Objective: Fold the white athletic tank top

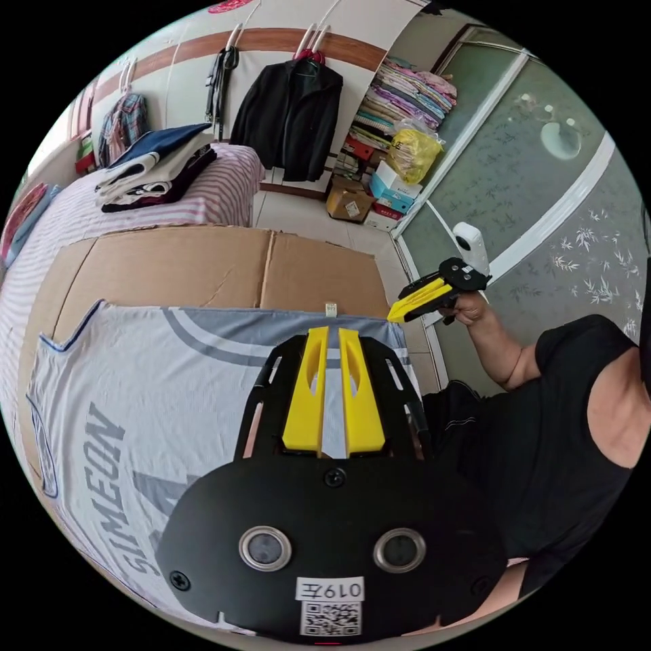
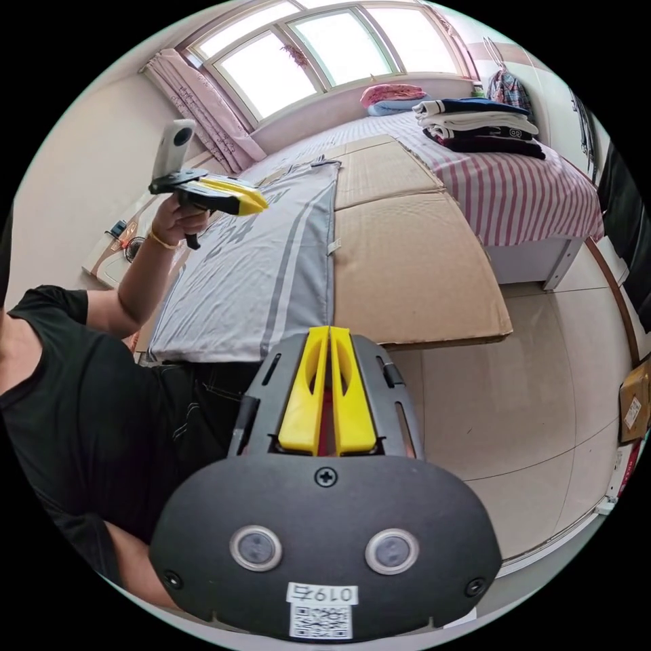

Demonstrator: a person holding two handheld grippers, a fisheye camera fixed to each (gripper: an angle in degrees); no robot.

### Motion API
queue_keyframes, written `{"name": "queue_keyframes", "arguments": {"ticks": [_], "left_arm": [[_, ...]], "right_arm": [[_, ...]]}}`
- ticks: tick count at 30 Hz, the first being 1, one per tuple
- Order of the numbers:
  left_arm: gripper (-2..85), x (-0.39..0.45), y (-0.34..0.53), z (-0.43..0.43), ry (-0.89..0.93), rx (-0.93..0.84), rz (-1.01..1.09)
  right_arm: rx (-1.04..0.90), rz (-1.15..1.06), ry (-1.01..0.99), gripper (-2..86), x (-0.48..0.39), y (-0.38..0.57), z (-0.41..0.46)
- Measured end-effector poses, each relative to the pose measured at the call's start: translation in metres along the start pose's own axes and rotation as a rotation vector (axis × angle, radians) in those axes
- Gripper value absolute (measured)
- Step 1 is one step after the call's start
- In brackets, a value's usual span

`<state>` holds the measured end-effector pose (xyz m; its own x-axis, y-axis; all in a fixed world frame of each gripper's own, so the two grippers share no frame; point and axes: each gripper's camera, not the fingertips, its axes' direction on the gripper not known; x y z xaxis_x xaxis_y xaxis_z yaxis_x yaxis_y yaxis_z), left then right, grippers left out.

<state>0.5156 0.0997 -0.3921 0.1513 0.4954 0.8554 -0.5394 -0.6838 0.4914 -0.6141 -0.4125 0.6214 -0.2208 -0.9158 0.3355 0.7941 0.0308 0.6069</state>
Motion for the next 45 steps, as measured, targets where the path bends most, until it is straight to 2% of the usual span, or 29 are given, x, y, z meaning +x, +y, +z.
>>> {"name": "queue_keyframes", "arguments": {"ticks": [6, 11, 15, 18, 23, 28, 30, 32, 37, 40, 45], "left_arm": [[1.2, 0.009, 0.118, -0.075, -0.081, 0.118, -0.172], [0.9, 0.028, 0.235, -0.121, -0.225, 0.224, -0.370], [0.8, 0.041, 0.298, -0.157, -0.315, 0.313, -0.454], [0.8, 0.045, 0.335, -0.184, -0.377, 0.372, -0.509], [0.8, 0.033, 0.392, -0.210, -0.552, 0.401, -0.668], [0.8, -0.002, 0.460, -0.233, -0.718, 0.377, -0.944], [0.7, -0.019, 0.487, -0.246, -0.720, 0.401, -1.018], [0.7, -0.040, 0.517, -0.263, -0.632, 0.486, -1.041], [0.8, -0.069, 0.548, -0.268, -0.493, 0.630, -1.038], [0.8, -0.085, 0.549, -0.254, -0.460, 0.621, -1.044], [0.9, -0.117, 0.524, -0.230, -0.364, 0.608, -0.980]], "right_arm": [[-0.032, -0.011, 0.006, -0.5, 0.005, -0.005, 0.004], [-0.085, -0.061, 0.036, 0.0, 0.002, -0.025, 0.006], [0.056, -0.127, 0.021, 1.7, -0.003, -0.066, -0.017], [0.122, -0.244, -0.036, 3.5, -0.017, -0.141, -0.012], [0.100, -0.390, -0.051, 3.0, -0.058, -0.317, 0.067], [-0.043, -0.356, -0.041, 6.1, -0.051, -0.475, 0.178], [-0.107, -0.324, -0.024, 7.4, -0.041, -0.519, 0.220], [-0.203, -0.256, -0.107, 8.4, -0.022, -0.563, 0.268], [-0.245, -0.122, -0.184, 6.9, 0.019, -0.617, 0.319], [-0.287, -0.128, -0.241, 6.7, 0.025, -0.635, 0.339], [-0.389, -0.202, -0.167, 6.6, 0.005, -0.645, 0.369]]}}
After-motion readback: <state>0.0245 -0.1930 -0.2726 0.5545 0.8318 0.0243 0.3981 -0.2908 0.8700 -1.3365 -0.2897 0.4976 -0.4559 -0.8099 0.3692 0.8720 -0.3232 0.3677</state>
